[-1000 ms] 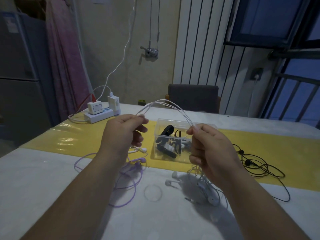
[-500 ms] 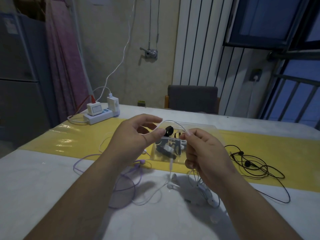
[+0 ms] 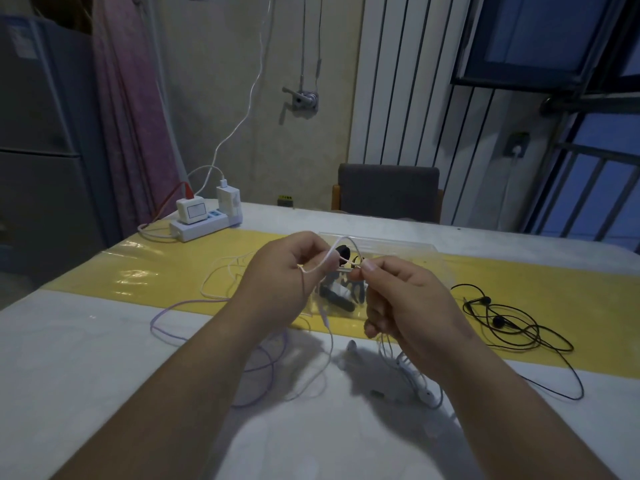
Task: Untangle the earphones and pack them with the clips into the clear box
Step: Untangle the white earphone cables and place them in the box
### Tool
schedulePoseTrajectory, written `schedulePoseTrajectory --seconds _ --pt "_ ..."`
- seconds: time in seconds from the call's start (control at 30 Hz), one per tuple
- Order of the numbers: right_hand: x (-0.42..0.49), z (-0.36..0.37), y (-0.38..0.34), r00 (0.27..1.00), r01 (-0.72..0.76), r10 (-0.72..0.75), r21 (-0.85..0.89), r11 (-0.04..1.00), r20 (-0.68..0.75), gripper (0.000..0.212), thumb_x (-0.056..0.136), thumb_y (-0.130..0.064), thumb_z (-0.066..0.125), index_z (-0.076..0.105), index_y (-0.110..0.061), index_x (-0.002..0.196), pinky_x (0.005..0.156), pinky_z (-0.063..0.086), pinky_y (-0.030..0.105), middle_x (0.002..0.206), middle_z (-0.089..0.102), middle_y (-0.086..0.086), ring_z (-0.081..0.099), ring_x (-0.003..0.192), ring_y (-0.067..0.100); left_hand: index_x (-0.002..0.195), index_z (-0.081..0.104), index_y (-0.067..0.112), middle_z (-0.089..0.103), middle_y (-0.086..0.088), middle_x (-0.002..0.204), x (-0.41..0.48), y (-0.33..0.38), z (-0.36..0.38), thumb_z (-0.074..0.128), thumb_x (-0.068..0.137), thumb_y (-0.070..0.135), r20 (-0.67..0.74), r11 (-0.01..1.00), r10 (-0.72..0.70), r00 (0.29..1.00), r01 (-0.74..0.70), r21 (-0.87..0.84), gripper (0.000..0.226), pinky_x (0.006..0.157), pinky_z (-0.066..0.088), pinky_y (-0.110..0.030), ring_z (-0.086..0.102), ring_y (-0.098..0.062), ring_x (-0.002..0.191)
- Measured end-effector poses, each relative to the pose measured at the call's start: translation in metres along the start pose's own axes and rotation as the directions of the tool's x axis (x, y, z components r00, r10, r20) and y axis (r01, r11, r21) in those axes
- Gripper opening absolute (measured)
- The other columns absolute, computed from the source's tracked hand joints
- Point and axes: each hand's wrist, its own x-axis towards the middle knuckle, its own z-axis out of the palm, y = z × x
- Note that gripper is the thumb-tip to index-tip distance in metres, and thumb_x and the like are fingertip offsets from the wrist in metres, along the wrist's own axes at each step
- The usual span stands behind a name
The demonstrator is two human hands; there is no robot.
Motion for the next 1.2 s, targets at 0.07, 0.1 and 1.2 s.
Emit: schedulePoseTrajectory --seconds 0.07,0.1,1.2 --pt "0.001 0.0 0.001 1.0 -0.017 0.017 0.002 1.0 -0.01 0.026 0.1 -0.022 0.051 0.067 -0.003 0.093 0.051 0.05 0.032 0.051 0.042 0.002 0.041 0.044 0.014 0.079 0.064 0.017 0.069 0.007 0.073 0.0 0.0 -0.001 0.055 0.09 0.035 -0.05 0.998 -0.023 0.998 0.02 -0.064 0.023 0.068 0.048 -0.03 0.063 -0.012 0.073" --pt "0.002 0.0 0.001 1.0 -0.023 0.023 0.009 1.0 -0.016 0.026 0.1 -0.022 0.051 0.067 -0.003 0.093 0.053 0.052 0.033 0.051 0.044 0.002 0.044 0.043 0.015 0.08 0.062 0.018 0.07 0.005 0.074 0.001 -0.002 -0.002 0.052 0.091 0.035 -0.084 0.994 -0.042 0.996 0.033 -0.1 0.023 0.065 0.049 -0.032 0.063 -0.013 0.072" --pt "0.012 -0.037 -0.005 0.855 0.175 -0.116 0.071 0.982 -0.505 0.023 0.102 -0.024 0.049 0.068 -0.011 0.098 0.042 0.027 0.025 0.051 0.031 -0.007 0.028 0.047 0.01 0.048 0.054 0.021 0.036 0.004 0.049 0.003 -0.003 -0.016 0.064 0.085 0.051 0.22 0.926 -0.334 0.917 0.363 -0.104 0.049 0.057 0.031 -0.032 0.033 -0.019 0.053"
